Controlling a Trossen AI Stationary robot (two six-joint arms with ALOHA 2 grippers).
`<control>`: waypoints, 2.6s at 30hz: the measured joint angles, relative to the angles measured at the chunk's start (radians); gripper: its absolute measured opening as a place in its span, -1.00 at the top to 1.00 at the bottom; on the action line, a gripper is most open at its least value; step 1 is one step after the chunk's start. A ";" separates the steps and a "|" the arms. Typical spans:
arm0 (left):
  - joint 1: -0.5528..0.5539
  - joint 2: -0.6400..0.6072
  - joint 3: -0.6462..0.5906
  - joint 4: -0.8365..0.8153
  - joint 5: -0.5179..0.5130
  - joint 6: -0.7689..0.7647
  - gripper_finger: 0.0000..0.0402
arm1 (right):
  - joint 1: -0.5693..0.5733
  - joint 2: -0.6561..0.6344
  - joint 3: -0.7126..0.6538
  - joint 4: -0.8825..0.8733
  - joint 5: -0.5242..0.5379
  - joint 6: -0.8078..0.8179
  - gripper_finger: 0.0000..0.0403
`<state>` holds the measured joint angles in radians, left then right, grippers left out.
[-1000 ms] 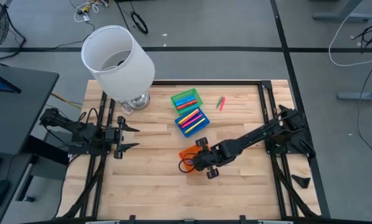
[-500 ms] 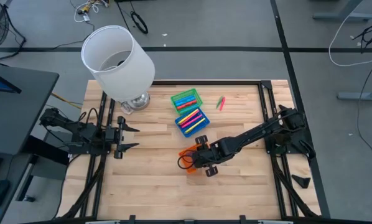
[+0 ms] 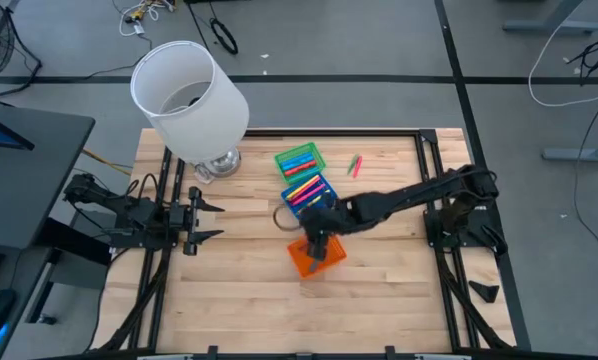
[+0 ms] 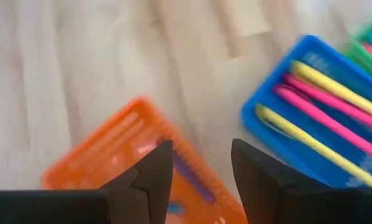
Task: Pick & Place Markers
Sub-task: Put the pink marker pen into the orange bin
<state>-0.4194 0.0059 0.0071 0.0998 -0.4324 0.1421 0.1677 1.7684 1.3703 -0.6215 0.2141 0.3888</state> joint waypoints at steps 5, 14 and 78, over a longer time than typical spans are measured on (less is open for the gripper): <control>0.000 0.000 0.000 0.000 0.000 0.000 -0.36 | -0.052 0.000 0.027 -0.026 0.002 0.263 0.18; 0.000 0.000 0.000 0.000 0.000 0.000 -0.36 | -0.101 0.000 0.027 -0.098 0.042 0.572 0.18; 0.000 0.000 0.000 0.000 0.000 0.000 -0.36 | -0.651 0.046 -0.319 -0.014 0.222 0.937 0.18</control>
<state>-0.4191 0.0059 0.0074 0.1001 -0.4324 0.1421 -0.4831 1.8148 1.0515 -0.6352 0.4357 1.3260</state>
